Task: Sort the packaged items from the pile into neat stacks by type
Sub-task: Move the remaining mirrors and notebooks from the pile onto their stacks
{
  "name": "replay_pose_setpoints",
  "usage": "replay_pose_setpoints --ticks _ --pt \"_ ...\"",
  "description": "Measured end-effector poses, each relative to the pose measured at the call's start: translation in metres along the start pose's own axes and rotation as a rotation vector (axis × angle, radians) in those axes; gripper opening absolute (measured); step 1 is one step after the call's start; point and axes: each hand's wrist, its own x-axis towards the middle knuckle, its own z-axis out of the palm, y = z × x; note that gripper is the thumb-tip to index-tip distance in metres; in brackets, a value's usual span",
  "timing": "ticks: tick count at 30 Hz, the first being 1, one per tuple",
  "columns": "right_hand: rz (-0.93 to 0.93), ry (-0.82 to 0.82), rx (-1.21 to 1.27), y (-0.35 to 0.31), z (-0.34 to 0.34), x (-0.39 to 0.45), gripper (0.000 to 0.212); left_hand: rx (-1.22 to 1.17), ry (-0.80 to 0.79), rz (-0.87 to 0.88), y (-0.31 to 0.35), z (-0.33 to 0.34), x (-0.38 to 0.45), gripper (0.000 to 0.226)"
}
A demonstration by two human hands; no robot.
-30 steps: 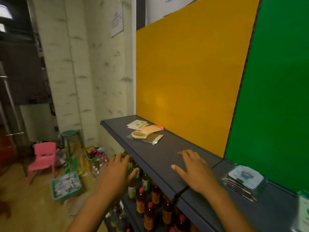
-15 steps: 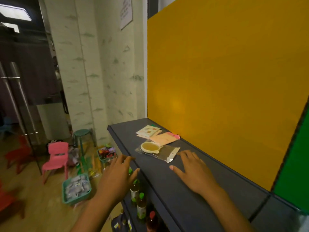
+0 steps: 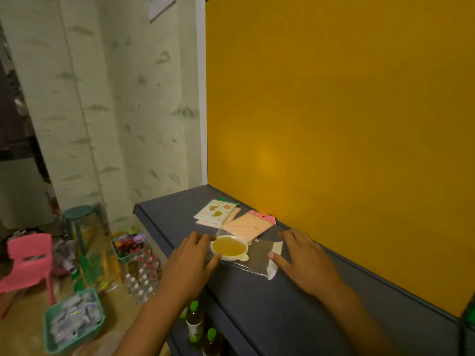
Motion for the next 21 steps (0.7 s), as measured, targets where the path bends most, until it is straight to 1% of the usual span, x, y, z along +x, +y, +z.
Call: replay_pose_setpoints --ticks 5,8,11,14,16,19,21 --pt "0.122 -0.026 -0.043 -0.019 0.016 0.034 0.066 -0.056 -0.062 0.070 -0.038 0.008 0.060 0.051" --pt "0.204 -0.020 -0.044 -0.027 0.025 0.046 0.066 -0.100 -0.152 0.085 -0.056 0.022 0.087 0.052" --pt "0.278 -0.045 -0.072 -0.037 0.035 0.048 0.064 -0.129 -0.249 0.072 -0.069 0.039 0.104 0.051" --pt "0.329 -0.048 -0.054 -0.041 0.042 0.045 0.061 -0.232 -0.329 0.037 -0.075 0.053 0.114 0.048" --pt "0.340 -0.033 -0.057 -0.044 0.042 0.041 0.059 -0.286 -0.364 0.009 -0.078 0.056 0.117 0.049" --pt "0.355 -0.023 -0.069 -0.049 0.039 0.035 0.056 -0.292 -0.399 -0.012 -0.079 0.056 0.119 0.051" --pt "0.363 -0.010 -0.080 -0.052 0.033 0.030 0.055 -0.323 -0.429 -0.038 -0.077 0.054 0.119 0.049"
